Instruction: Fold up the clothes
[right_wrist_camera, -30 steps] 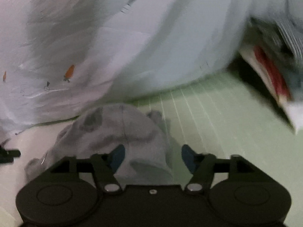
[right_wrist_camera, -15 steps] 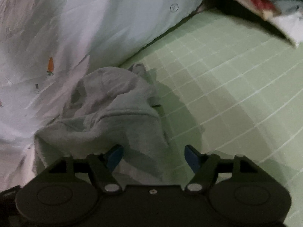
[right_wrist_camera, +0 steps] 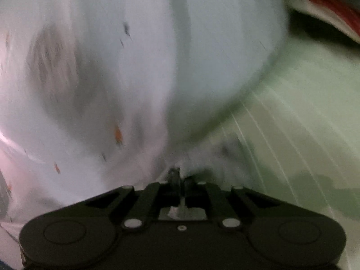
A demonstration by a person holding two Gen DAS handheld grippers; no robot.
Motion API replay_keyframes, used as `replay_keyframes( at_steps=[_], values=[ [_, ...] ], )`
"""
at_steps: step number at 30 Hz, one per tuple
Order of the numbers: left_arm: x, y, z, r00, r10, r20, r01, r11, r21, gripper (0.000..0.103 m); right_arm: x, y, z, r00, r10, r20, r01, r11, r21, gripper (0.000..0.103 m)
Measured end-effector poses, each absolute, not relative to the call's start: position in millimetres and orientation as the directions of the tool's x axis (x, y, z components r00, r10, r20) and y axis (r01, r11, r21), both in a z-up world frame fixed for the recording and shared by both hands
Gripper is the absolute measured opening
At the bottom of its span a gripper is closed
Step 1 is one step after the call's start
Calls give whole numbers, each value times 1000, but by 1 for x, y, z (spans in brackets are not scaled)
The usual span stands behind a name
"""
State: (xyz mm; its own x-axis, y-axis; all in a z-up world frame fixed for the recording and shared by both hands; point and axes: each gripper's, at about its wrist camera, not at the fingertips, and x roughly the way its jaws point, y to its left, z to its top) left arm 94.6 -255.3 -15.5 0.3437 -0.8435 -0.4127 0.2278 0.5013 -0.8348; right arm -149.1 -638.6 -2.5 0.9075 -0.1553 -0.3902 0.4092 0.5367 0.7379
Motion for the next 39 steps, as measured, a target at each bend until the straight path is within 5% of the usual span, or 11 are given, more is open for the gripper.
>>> replay_keyframes(
  at_steps=[2,3,4,5,6,10,13,17,25,39],
  values=[
    [120,-258,1,437,-828,-352,191,468,-863,6,-131,-663,12,923,-203,-327,384,501,775,7],
    [131,-260,8,475,-805,-356,189,488,-852,13,-123,-675,18,927,-230,-295,372,480,795,25],
    [141,-261,14,510,-778,-366,189,517,-835,31,-118,-682,23,916,-275,-292,394,472,789,63],
    [151,-263,20,544,-750,-376,187,545,-817,52,-114,-687,28,895,-318,-312,434,468,769,76],
    [155,-264,20,548,-739,-392,201,572,-795,60,-111,-688,31,873,-358,-331,475,473,742,80],
    [158,-269,2,509,-692,-513,254,690,-678,78,-96,-683,9,829,-345,-441,559,540,629,83],
    [154,-281,-30,432,-605,-669,240,792,-561,78,-89,-678,-19,747,-313,-587,647,546,533,83],
    [143,-297,-62,324,-559,-763,286,827,-484,78,-78,-665,-49,694,-242,-678,662,584,470,84],
    [151,-318,-90,223,-528,-819,343,829,-441,86,-55,-658,-80,660,-145,-737,642,618,454,94],
    [150,-349,-103,125,-627,-769,355,752,-556,99,-32,-651,-93,747,-8,-665,547,575,608,103]
  ],
)
